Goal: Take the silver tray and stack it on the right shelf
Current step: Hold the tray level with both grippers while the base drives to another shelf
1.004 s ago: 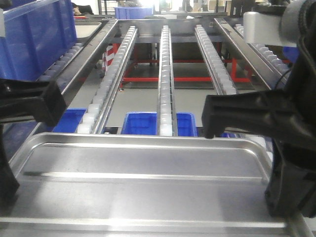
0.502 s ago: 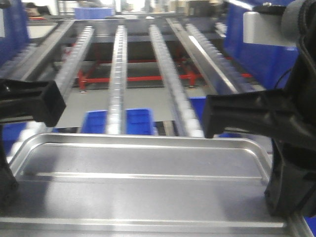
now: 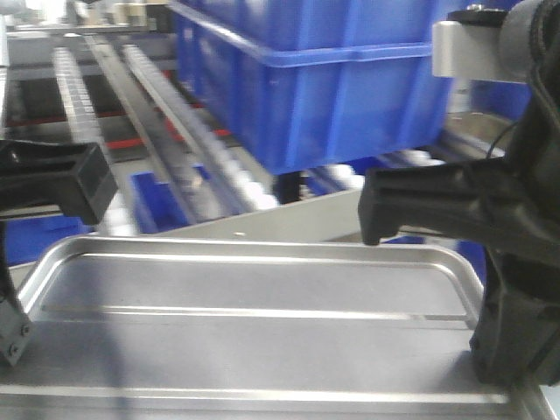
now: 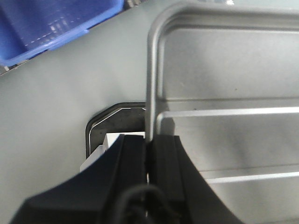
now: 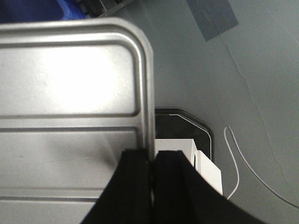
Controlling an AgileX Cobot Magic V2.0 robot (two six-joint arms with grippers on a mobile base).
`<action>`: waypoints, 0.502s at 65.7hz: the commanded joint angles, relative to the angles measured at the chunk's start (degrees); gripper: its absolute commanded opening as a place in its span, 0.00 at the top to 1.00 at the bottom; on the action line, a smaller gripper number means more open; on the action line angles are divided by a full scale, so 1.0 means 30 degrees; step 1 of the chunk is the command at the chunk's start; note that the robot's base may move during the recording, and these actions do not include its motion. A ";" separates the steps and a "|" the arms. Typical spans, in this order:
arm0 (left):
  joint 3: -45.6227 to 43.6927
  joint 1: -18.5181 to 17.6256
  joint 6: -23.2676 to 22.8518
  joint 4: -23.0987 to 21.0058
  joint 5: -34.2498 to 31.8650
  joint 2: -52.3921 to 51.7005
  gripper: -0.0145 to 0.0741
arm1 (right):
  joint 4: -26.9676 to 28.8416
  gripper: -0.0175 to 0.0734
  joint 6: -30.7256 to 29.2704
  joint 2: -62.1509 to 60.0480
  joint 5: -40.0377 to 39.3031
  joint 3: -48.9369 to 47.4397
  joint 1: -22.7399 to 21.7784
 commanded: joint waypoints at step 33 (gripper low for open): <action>-0.0354 -0.0129 -0.0066 0.0459 0.0566 -0.0458 0.94 | -0.0918 0.74 0.0005 -0.0539 0.0564 -0.0377 -0.0088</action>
